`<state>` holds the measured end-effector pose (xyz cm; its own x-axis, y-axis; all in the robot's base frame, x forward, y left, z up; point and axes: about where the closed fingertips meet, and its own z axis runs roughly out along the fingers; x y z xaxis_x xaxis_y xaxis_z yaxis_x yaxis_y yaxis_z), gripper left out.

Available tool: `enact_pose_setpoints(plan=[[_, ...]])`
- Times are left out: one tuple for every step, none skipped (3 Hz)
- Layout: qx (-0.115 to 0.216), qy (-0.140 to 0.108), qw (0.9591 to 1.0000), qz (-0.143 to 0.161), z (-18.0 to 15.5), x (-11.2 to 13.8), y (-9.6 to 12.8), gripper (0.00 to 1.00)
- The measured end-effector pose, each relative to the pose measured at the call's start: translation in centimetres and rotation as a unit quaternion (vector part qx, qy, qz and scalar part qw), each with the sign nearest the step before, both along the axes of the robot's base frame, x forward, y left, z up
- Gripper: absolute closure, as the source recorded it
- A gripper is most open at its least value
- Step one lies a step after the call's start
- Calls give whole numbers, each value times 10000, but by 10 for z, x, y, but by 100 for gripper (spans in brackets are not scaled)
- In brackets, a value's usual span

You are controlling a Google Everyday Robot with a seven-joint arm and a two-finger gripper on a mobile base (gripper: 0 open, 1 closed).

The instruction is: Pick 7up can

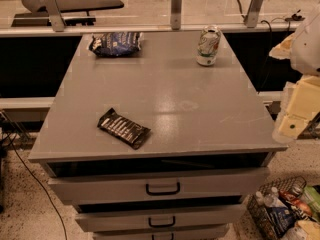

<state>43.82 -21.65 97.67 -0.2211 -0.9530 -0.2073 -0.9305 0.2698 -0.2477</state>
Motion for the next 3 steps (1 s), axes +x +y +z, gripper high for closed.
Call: enact_pose_setpoints(plan=[[0,-1,10000,0,0,0,0,0],[172,-131,9997,-119,-14,31,-3,0],[475,-391,9975,-360,-44,96,-8,0]])
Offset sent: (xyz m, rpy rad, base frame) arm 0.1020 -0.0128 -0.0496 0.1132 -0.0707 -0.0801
